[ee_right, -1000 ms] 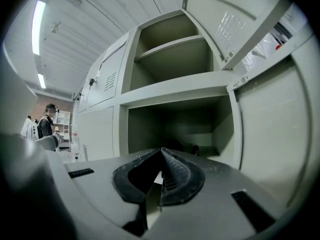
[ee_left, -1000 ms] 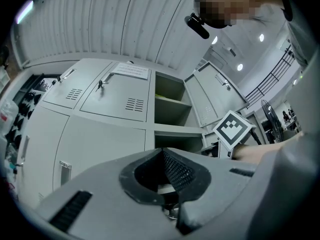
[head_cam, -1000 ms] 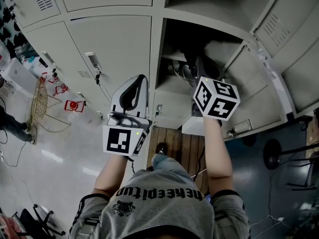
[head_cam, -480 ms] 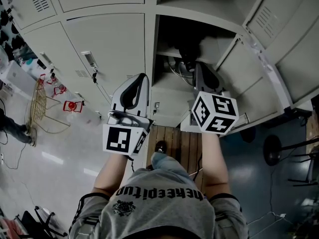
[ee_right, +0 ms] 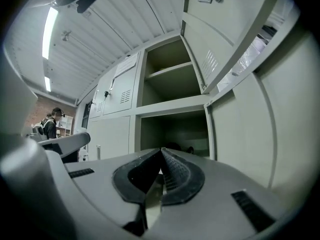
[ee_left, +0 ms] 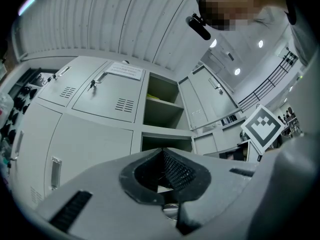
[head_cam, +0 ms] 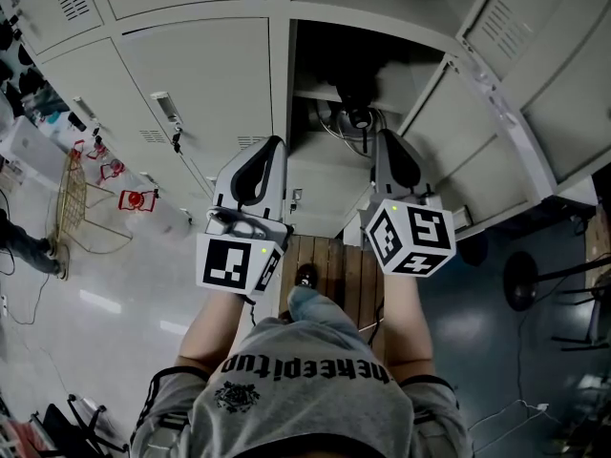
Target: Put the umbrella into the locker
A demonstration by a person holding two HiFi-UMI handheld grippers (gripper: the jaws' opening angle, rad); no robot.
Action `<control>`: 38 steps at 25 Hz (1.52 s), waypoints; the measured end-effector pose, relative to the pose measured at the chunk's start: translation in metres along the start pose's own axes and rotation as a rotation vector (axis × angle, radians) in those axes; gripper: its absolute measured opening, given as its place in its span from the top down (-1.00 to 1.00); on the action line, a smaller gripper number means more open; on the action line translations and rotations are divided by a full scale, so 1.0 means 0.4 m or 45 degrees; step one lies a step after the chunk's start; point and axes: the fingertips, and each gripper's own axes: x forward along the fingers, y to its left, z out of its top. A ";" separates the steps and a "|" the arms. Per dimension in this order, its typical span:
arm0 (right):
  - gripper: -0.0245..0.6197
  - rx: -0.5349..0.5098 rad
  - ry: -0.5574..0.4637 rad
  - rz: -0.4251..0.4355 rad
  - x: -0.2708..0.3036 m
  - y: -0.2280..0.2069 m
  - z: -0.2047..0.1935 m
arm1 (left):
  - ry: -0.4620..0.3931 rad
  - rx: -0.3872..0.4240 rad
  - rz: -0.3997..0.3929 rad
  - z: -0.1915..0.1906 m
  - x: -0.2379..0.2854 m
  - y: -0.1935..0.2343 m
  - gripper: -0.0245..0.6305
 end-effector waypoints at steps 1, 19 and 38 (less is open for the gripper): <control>0.91 -0.007 -0.003 -0.002 -0.007 0.001 -0.001 | 0.000 -0.001 -0.002 0.000 -0.001 -0.003 0.91; 0.91 -0.069 -0.064 -0.072 -0.120 0.000 -0.002 | 0.004 -0.013 -0.036 0.009 -0.023 -0.046 0.91; 0.91 -0.056 -0.081 -0.075 -0.173 0.019 -0.004 | 0.008 -0.024 -0.037 0.015 -0.052 -0.058 0.91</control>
